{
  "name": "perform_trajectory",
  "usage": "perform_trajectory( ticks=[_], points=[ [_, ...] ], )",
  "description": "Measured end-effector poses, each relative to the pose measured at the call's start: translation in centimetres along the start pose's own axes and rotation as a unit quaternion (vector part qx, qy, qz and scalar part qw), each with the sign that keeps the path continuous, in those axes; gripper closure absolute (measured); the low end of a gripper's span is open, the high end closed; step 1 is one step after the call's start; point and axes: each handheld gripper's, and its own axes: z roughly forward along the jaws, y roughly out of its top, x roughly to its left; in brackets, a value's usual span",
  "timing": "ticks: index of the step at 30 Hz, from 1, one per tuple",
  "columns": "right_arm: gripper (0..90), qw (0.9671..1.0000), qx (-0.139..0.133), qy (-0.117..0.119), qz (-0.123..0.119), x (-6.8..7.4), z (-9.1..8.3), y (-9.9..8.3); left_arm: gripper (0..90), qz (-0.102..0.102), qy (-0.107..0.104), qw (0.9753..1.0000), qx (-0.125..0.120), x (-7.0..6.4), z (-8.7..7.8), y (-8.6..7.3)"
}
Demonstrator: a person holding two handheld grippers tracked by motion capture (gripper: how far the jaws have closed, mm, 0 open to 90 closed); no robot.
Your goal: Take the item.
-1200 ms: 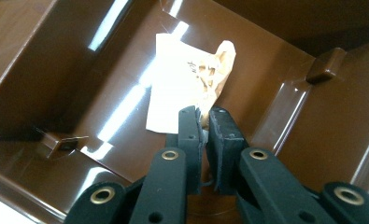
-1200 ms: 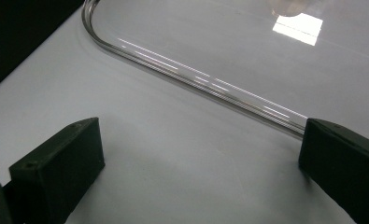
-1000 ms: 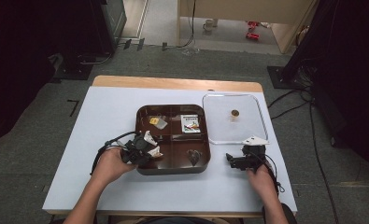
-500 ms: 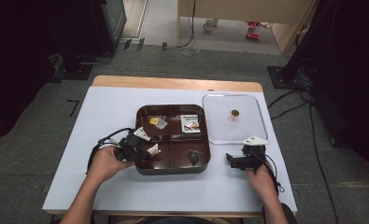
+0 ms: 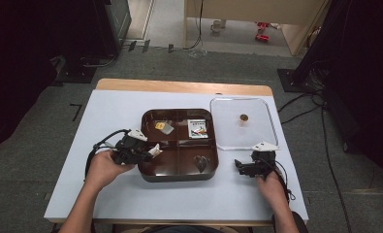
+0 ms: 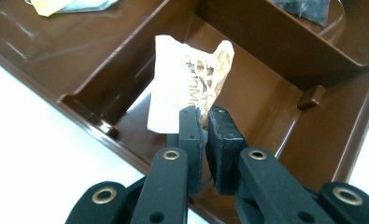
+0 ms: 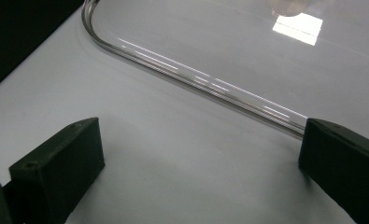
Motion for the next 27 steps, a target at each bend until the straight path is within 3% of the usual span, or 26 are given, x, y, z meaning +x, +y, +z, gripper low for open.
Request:
perform_trajectory(
  ticks=[14,18,27],
  points=[
    [0.0,1.0,0.0,0.0,0.001,0.0,0.0,0.0,85.5,-0.009,0.008,0.9995,-0.028,0.6,-1.4,-0.4],
    [0.0,1.0,0.0,0.0,0.001,0.0,0.0,0.0,85.5,-0.016,0.001,0.9987,-0.048,0.8,-2.2,-0.5],
    [0.0,1.0,0.0,0.0,0.001,0.0,0.0,0.0,85.5,-0.013,0.006,0.9973,-0.072,1.0,-3.1,-0.8]
  ],
)
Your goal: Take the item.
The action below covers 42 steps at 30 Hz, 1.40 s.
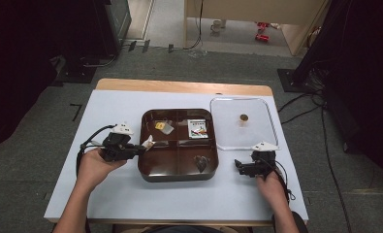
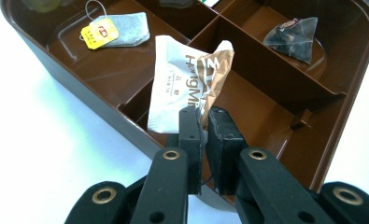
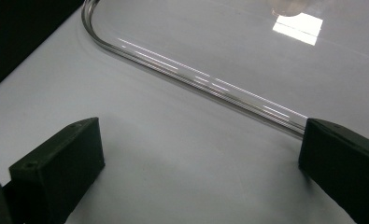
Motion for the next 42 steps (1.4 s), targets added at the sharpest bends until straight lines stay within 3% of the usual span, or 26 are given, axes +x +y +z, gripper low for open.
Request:
perform_trajectory(
  ticks=[11,22,33,42],
  points=[
    [0.0,1.0,0.0,0.0,0.0,0.0,0.0,0.0,85.5,-0.011,0.009,0.9995,-0.029,0.7,-1.3,-0.4],
    [0.0,1.0,0.001,0.0,0.001,0.0,0.0,0.0,85.4,-0.043,0.029,0.9974,-0.05,2.3,-2.6,-1.3],
    [0.0,1.0,0.001,0.0,0.001,0.0,0.0,0.0,85.3,-0.078,0.045,0.9952,-0.038,4.0,-2.4,-2.3],
    [0.0,1.0,0.001,0.0,0.001,0.0,0.0,0.0,85.1,-0.098,0.059,0.9933,-0.017,5.5,-1.1,-3.1]
  ],
)
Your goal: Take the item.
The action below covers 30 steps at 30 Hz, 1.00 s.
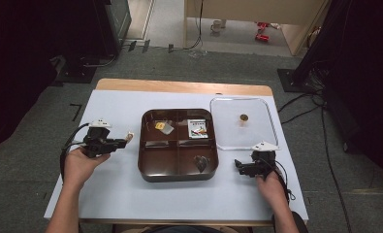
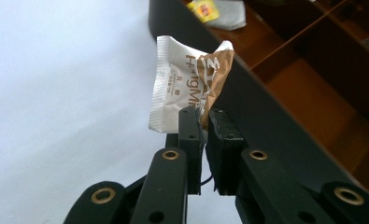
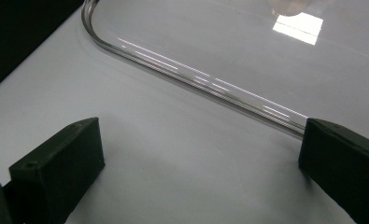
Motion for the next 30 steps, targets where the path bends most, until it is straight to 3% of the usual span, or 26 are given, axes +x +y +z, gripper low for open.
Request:
perform_trajectory(
  ticks=[11,21,26,30],
  points=[
    [0.0,1.0,0.0,0.0,0.0,0.0,0.0,0.0,84.6,-0.017,0.011,0.9995,0.024,1.2,1.6,-0.5],
    [0.0,1.0,0.0,0.0,0.0,0.0,0.0,0.0,80.9,-0.026,0.01,0.9988,0.04,1.4,2.2,-0.7],
    [0.0,1.0,0.0,0.0,0.0,0.0,0.0,0.0,76.4,-0.03,0.003,0.9989,0.036,1.3,2.1,-0.7],
    [0.0,1.0,0.0,0.0,0.0,0.0,0.0,0.0,70.0,-0.039,0.004,0.9991,0.013,1.6,1.4,-0.6]
  ],
)
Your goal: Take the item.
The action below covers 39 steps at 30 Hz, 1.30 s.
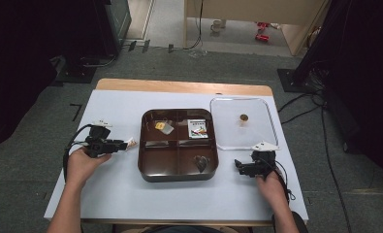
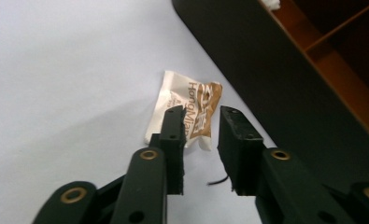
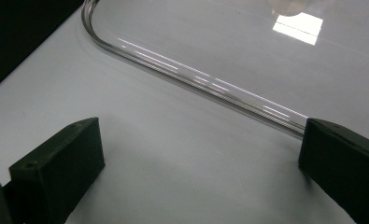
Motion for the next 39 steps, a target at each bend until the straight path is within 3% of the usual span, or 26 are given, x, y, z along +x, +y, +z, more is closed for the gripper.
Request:
perform_trajectory(
  ticks=[7,32,39],
  points=[
    [0.0,1.0,0.0,0.0,0.0,0.0,0.0,0.0,58.1,0.001,0.037,0.9992,-0.014,0.2,-0.5,-0.2],
    [0.0,1.0,0.0,0.0,0.0,0.0,0.0,0.0,49.5,0.0,0.066,0.9964,-0.053,2.3,-1.9,-1.6],
    [0.0,1.0,0.0,0.0,0.0,0.0,0.0,0.0,46.7,0.001,0.085,0.9945,-0.061,3.0,-2.3,-2.3]
  ],
)
